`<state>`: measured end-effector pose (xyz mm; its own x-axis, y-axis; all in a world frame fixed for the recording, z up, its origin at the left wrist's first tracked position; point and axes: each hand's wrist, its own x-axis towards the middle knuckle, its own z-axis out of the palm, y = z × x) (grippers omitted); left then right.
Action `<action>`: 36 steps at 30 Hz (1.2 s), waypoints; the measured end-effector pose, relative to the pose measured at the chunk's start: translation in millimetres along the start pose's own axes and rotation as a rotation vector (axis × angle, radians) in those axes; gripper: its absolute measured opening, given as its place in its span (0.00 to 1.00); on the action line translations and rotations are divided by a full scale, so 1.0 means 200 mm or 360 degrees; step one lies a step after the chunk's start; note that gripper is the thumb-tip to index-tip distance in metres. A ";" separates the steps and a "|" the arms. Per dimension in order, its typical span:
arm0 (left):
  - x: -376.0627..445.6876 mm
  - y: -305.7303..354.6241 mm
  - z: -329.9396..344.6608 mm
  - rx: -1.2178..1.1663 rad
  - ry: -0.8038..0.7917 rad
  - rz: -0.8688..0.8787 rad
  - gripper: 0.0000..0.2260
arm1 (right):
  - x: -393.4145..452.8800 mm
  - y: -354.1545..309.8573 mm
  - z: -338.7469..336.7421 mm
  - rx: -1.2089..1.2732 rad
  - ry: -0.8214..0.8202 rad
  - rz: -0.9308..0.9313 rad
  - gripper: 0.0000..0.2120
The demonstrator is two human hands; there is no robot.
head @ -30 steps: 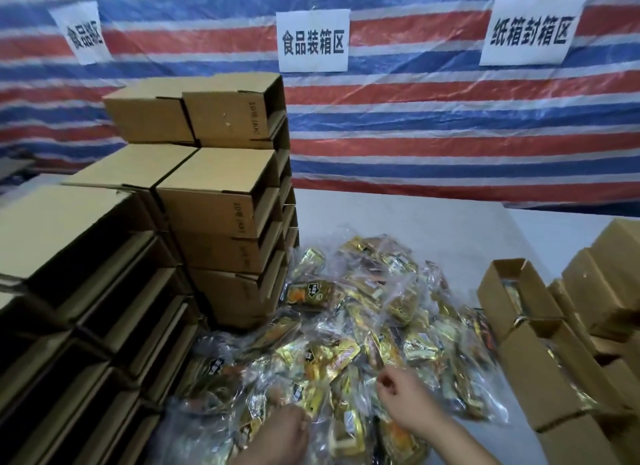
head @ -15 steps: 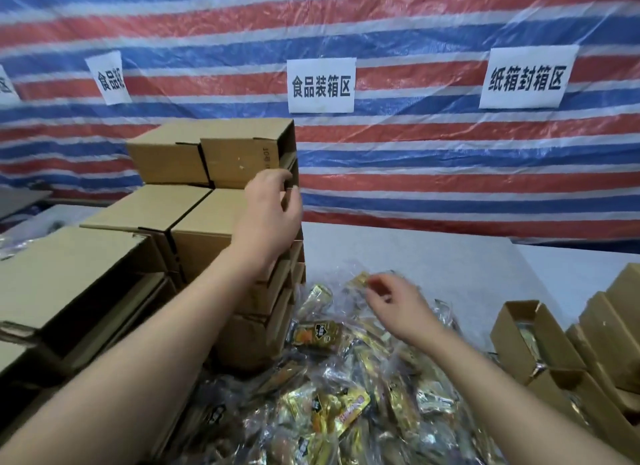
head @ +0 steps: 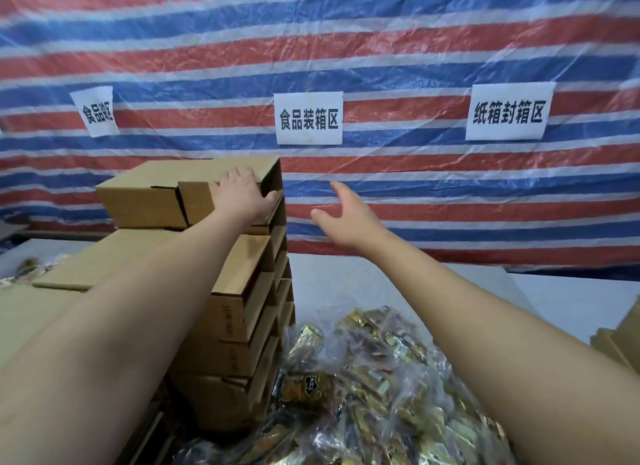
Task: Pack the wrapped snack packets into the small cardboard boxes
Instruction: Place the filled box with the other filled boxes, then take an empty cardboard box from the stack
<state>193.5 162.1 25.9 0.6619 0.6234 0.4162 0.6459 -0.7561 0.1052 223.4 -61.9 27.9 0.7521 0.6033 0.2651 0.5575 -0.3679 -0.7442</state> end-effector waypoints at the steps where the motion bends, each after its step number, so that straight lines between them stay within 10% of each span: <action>1: 0.01 0.00 0.01 0.0013 0.0003 0.0005 0.28 | 0.01 0.00 -0.01 0.0007 0.0002 0.0009 0.35; 15: -0.14 0.04 -0.55 -0.0479 0.0582 0.0199 0.14 | 0.04 -0.08 -0.23 -0.0009 0.0219 -0.0068 0.32; 21: -0.37 0.20 -0.85 -0.1076 0.0211 0.0397 0.14 | -0.02 -0.21 -0.57 -0.0193 0.0389 -0.0181 0.32; 25: -0.60 0.31 -0.82 -0.1432 -0.0074 0.0425 0.14 | -0.22 -0.16 -0.74 -0.0596 0.0071 -0.0034 0.12; 36: -1.74 0.19 0.08 -0.1624 -0.1179 0.0110 0.13 | -1.33 0.63 -0.18 -0.0873 -0.0565 0.0536 0.10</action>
<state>-5.4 -80.2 -128.8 0.9496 0.2889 -0.1212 0.2335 -0.3949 0.8886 105.6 -294.2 -114.7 0.8064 0.5539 -0.2074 0.4821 -0.8187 -0.3119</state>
